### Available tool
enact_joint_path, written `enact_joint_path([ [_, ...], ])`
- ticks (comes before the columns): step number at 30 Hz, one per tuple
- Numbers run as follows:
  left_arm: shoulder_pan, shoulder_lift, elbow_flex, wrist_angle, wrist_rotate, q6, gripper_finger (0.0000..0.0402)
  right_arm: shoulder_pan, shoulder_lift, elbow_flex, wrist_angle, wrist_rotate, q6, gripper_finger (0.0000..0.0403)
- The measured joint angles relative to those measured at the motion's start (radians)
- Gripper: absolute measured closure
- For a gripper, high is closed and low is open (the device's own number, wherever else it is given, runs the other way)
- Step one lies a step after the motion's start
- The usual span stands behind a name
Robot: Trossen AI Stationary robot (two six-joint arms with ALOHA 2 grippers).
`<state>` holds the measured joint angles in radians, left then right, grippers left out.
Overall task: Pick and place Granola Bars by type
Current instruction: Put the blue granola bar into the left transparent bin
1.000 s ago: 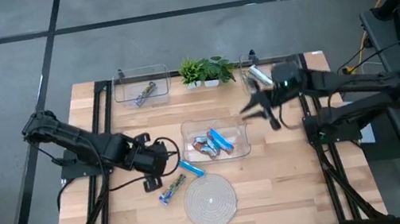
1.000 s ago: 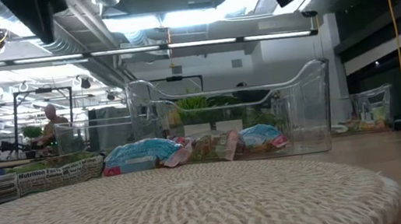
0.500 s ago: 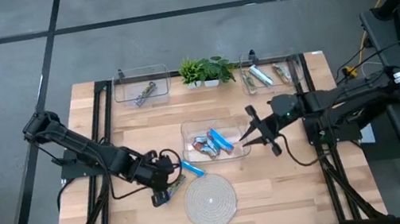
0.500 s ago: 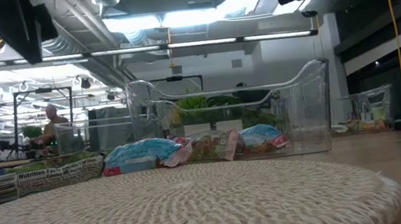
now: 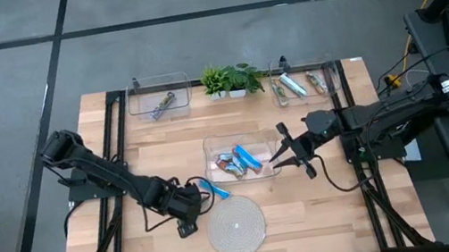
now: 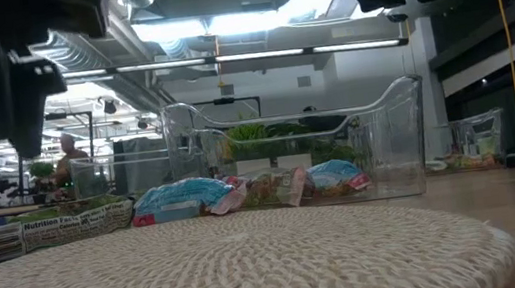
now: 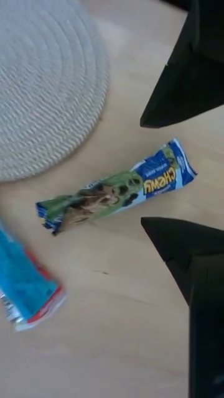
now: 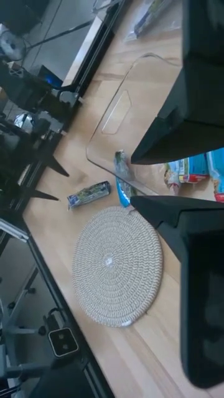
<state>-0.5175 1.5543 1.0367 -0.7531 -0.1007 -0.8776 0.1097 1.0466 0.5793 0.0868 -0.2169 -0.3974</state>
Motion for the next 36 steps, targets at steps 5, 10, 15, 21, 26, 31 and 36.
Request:
enact_joint_path([
  [5, 0.0, 0.067, 0.0, 0.002, 0.032, 0.0, 0.014, 0.0, 0.0, -0.016, 0.019, 0.0, 0.001, 0.0309],
  [10, 0.0, 0.126, 0.0, 0.027, 0.07, 0.016, 0.0135, 0.0, 0.0, -0.016, 0.021, -0.001, 0.002, 0.0309],
  [15, 0.0, 0.184, 0.0, 0.076, 0.073, 0.078, 0.0135, 0.0, 0.0, -0.016, 0.021, -0.002, 0.003, 0.0309],
  [21, 0.002, 0.238, 0.001, 0.082, 0.068, 0.118, 0.0135, 0.0, 0.0, -0.016, 0.022, -0.002, 0.003, 0.0309],
  [26, 0.006, 0.246, 0.003, 0.08, 0.059, 0.123, 0.0142, 0.0, 0.0, -0.016, 0.022, -0.003, 0.003, 0.0309],
  [31, 0.006, 0.246, 0.002, 0.073, 0.05, 0.131, 0.0187, 0.0, 0.0, -0.016, 0.022, -0.003, 0.003, 0.0309],
  [36, 0.007, 0.247, 0.001, 0.073, 0.048, 0.133, 0.0255, 0.0, 0.0, -0.016, 0.023, -0.003, 0.003, 0.0309],
])
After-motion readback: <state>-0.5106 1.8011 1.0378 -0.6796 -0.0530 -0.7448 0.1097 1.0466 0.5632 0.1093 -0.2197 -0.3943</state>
